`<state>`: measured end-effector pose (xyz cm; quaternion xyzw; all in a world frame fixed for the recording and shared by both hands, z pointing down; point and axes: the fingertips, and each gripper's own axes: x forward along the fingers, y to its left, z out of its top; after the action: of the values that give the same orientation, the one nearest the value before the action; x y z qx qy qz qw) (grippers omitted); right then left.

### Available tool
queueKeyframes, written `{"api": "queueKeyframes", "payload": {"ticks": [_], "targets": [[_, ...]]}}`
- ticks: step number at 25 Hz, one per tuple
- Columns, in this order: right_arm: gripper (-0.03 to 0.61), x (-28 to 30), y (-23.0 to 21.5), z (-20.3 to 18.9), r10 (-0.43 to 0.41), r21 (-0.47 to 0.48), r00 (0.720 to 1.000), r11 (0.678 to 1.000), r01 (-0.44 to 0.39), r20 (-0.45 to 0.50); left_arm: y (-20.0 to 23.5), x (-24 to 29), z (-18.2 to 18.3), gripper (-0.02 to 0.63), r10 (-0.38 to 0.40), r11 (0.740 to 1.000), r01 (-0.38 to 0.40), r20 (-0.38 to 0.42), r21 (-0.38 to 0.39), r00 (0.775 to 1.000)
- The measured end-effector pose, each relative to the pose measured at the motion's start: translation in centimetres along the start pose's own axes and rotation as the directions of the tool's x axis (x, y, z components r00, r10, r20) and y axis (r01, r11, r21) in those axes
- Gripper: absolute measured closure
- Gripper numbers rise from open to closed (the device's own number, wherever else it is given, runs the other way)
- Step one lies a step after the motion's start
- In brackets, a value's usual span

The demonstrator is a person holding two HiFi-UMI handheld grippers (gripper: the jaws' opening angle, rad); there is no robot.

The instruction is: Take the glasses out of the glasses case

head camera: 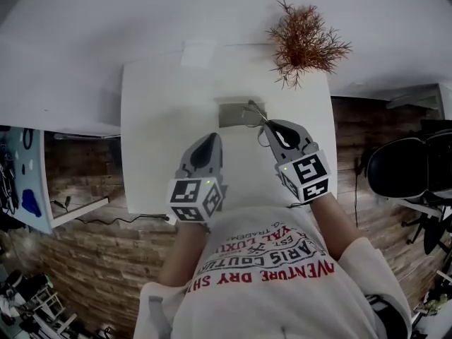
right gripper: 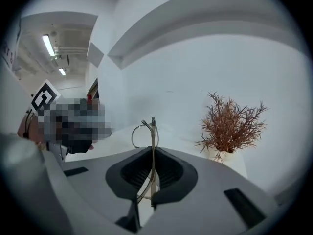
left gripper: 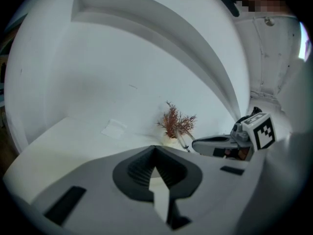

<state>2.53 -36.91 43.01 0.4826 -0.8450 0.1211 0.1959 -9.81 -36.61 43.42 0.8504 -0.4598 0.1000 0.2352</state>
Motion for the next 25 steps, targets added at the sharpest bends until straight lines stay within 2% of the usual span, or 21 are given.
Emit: {"api": "queueKeyframes", "payload": {"ticks": [10, 17, 25], "targets": [[0.552, -5.2, -0.2, 1.4, -0.063, 0.207, 0.983, 0.978, 0.026, 0.175, -5.4, -1.8, 2.7, 0.612, -0.051, 0.994, 0.04, 0.111, 0.105, 0.993], [0.552, -7.2, -0.8, 1.4, -0.075, 0.211, 0.975, 0.977, 0.029, 0.21, -7.4, -2.5, 3.1, 0.612, -0.047, 0.989, 0.026, 0.138, 0.148, 0.989], [0.552, -8.0, -0.6, 0.9, -0.041, 0.176, 0.977, 0.984, 0.004, 0.209, -8.3, -2.6, 2.6, 0.612, -0.029, 0.989, 0.01, 0.131, 0.144, 0.991]]}}
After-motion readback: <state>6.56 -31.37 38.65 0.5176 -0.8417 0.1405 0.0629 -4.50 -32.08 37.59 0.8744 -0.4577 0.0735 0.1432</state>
